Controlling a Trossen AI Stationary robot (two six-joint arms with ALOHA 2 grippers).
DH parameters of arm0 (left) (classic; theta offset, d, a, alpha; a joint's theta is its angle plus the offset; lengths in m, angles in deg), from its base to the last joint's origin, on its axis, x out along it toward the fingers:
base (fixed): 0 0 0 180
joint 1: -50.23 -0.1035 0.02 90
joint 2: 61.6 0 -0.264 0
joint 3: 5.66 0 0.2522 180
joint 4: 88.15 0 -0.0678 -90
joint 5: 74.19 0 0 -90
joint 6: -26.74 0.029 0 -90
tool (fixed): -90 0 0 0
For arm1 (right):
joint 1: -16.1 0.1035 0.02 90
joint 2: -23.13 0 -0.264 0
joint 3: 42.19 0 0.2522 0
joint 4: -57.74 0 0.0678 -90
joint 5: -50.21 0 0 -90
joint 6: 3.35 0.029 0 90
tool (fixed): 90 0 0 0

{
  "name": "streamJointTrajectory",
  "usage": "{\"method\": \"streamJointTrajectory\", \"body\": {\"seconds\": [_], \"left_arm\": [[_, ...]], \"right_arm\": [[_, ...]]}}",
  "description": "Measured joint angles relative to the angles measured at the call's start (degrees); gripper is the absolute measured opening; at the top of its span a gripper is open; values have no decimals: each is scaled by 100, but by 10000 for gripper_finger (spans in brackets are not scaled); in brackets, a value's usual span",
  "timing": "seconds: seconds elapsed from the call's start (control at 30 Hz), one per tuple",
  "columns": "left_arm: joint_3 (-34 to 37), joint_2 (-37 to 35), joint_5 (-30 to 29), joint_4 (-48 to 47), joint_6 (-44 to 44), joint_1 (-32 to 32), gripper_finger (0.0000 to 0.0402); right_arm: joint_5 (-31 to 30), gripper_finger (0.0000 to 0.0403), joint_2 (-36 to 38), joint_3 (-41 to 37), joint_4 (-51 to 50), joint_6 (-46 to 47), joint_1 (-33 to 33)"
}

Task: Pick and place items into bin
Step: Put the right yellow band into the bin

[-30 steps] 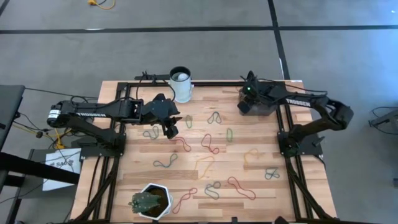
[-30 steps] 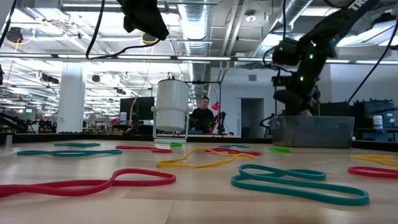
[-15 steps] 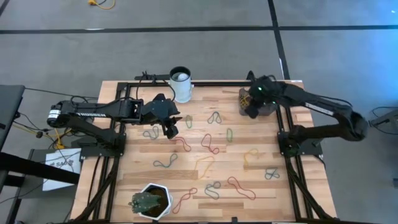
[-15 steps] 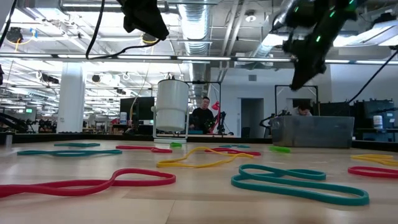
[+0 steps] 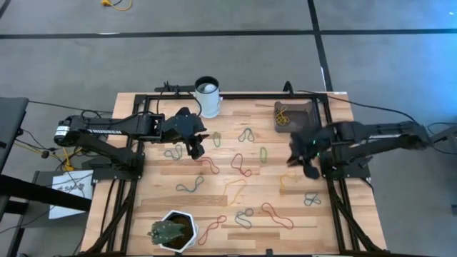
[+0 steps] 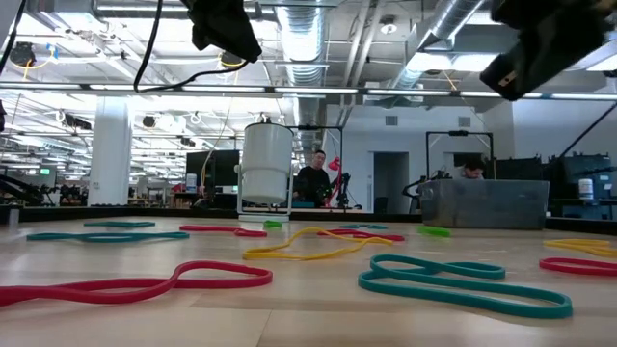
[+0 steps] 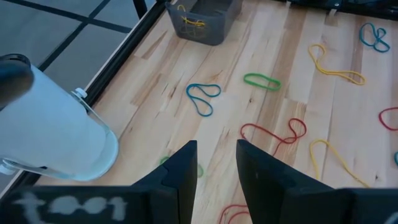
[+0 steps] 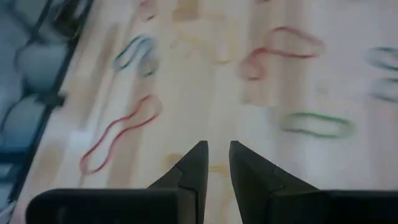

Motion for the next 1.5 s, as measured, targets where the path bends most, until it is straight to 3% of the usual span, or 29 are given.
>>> {"method": "streamJointTrajectory", "body": {"seconds": [0.13, 0.3, 0.57, 0.83, 0.97, 1.33, 1.5], "left_arm": [[0, 0, 2, 2, 46, 0, 103], [0, 2, 7, 2, -46, 0, 103], [0, 2, 25, 4, -123, 0, 103], [0, 2, 42, 4, -126, 0, 103], [0, 2, 42, 4, -126, 0, 103], [0, 2, 42, 4, -127, 2, 103], [0, 2, 41, 4, -128, 2, 103]], "right_arm": [[-70, 59, -542, 46, 226, 283, 786], [-114, 59, -1296, 53, 298, 793, 1209], [-847, 59, -2681, 51, 184, 1103, 1263], [-1128, 58, -3782, 51, 222, 815, 1077], [-1571, 58, -4040, 51, 209, 716, 989], [-1206, 58, -4107, 57, 289, 596, 939], [-1400, 58, -4111, 32, 495, 598, 976]]}}
